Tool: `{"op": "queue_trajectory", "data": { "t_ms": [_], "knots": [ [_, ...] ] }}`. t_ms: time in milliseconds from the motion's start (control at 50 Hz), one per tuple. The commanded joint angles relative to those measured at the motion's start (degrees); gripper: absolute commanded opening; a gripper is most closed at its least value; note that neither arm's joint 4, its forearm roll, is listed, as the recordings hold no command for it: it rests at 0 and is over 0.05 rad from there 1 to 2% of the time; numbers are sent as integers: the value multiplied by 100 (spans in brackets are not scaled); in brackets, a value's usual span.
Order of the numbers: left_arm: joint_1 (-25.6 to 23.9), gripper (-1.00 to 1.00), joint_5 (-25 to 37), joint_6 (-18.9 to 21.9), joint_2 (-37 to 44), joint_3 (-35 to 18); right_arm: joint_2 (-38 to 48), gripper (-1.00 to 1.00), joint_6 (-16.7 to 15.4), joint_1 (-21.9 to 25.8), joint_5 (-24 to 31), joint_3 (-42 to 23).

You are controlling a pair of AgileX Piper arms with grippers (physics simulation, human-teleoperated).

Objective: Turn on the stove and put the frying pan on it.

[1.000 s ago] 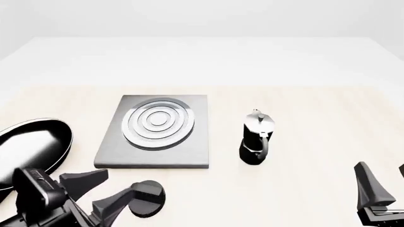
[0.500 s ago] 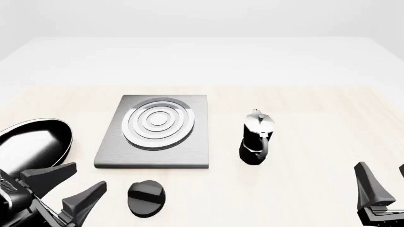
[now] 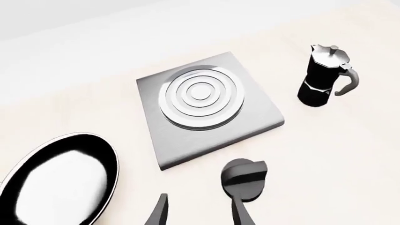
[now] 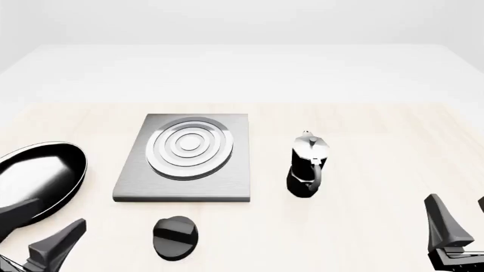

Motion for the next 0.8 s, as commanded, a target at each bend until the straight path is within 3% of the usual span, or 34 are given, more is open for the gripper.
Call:
{"op": "queue_trajectory", "data": {
  "t_ms": [20,200,280,500,800],
  "knots": [
    [602,100,869,301,-416,-324,0,100,-1,1,0,0],
    [1194,100,1284,479,-559,-541,0,100,0,0,0,0],
    [1241,100,1415,416,-574,-594,0,100,0,0,0,0],
    [1945,100,1909,1158,-789,-774,-1,100,0,0,0,0],
    [2319,100,2094,1289,-626,-1118,0,100,0,-1,0,0]
  ]
}}
